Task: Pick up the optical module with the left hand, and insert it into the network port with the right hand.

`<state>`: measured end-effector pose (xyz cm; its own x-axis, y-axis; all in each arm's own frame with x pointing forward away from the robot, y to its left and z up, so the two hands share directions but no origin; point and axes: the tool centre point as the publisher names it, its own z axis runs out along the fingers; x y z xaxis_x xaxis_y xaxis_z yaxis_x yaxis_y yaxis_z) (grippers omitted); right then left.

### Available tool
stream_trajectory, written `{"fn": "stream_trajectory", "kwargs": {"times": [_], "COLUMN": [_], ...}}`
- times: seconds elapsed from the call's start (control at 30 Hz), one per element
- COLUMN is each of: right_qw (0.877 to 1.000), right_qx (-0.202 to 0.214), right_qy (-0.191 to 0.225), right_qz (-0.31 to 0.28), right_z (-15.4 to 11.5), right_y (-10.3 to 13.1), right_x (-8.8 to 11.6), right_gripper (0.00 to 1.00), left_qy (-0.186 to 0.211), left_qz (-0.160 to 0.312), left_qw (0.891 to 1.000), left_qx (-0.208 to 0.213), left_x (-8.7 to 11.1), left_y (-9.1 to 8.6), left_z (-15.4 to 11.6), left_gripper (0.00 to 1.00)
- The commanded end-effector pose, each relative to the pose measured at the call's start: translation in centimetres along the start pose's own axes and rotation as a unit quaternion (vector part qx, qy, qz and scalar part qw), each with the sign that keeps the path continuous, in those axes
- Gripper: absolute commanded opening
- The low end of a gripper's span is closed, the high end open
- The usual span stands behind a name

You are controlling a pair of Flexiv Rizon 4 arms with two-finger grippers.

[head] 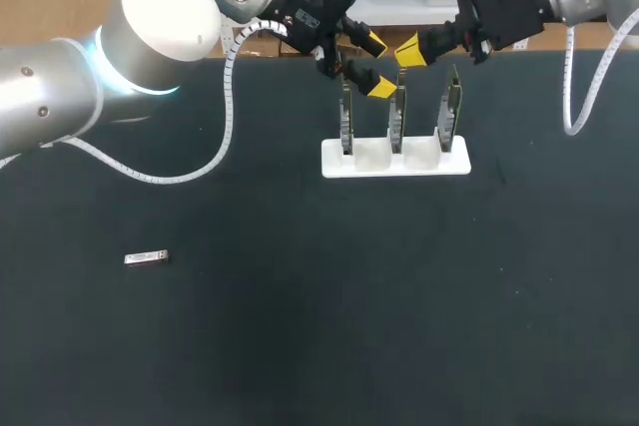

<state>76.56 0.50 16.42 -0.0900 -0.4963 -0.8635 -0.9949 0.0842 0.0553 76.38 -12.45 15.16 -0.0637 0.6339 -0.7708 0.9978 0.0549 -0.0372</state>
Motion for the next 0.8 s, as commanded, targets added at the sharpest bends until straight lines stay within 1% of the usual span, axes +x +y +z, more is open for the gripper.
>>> {"fn": "stream_trajectory", "kwargs": {"times": [0.03,0.23,0.8], "right_qw": [1.000,1.000,1.000], "right_qx": [-0.003,-0.008,-0.020], "right_qy": [0.003,0.011,0.021], "right_qz": [0.001,0.008,0.008], "right_z": [0.34,0.59,1.14], "right_y": [-0.23,-0.27,-0.22], "right_x": [0.06,0.61,0.73], "right_gripper": [0.00,0.00,0.00], "left_qy": [0.002,0.002,0.002], "left_qz": [0.000,0.000,0.000], "left_qw": [1.000,1.000,1.000], "left_qx": [0.001,0.001,0.001], "left_x": [-0.09,-0.09,-0.09], "left_y": [0.16,0.16,0.16], "left_z": [0.03,0.03,0.03], "left_gripper": [1.00,1.00,1.00]}}
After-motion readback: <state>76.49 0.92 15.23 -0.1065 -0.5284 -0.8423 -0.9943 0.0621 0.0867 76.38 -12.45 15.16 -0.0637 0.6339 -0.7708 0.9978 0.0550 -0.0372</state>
